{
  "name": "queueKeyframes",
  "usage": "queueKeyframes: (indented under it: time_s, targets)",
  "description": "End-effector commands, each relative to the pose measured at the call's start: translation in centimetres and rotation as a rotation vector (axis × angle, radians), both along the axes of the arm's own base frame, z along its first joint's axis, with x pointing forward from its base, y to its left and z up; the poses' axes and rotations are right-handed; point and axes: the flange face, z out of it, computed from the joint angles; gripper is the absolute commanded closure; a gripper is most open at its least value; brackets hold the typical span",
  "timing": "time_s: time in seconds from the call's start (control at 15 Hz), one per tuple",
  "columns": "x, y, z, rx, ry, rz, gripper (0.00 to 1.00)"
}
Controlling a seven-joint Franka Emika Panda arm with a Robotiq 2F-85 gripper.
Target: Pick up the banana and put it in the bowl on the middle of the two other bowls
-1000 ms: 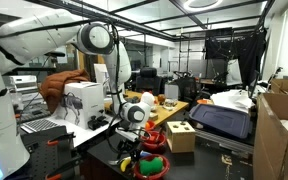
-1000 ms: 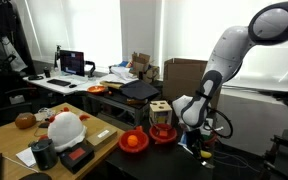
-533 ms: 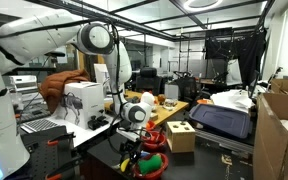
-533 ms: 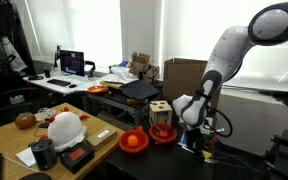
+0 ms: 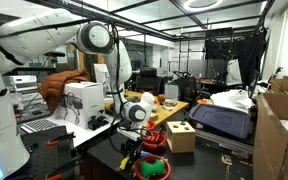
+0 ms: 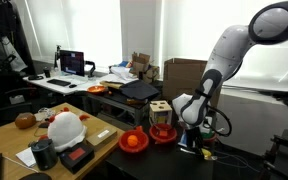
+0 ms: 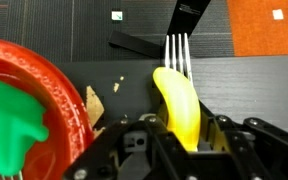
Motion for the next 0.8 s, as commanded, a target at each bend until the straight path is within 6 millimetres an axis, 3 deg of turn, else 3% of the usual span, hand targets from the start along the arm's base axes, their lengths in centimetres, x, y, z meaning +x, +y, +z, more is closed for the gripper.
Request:
queueKeyframes:
  time_s: [0.0,0.27,0.73]
  targets:
    - [0.5,-0.6,2.2,0.009,-0.027,0.024,0.93]
    - [3.1,0.3,6.3,0.021,-0.114,0.036,0.93]
    - [7.9,3.7,14.8,0.08,-0.255,0.107,0.93]
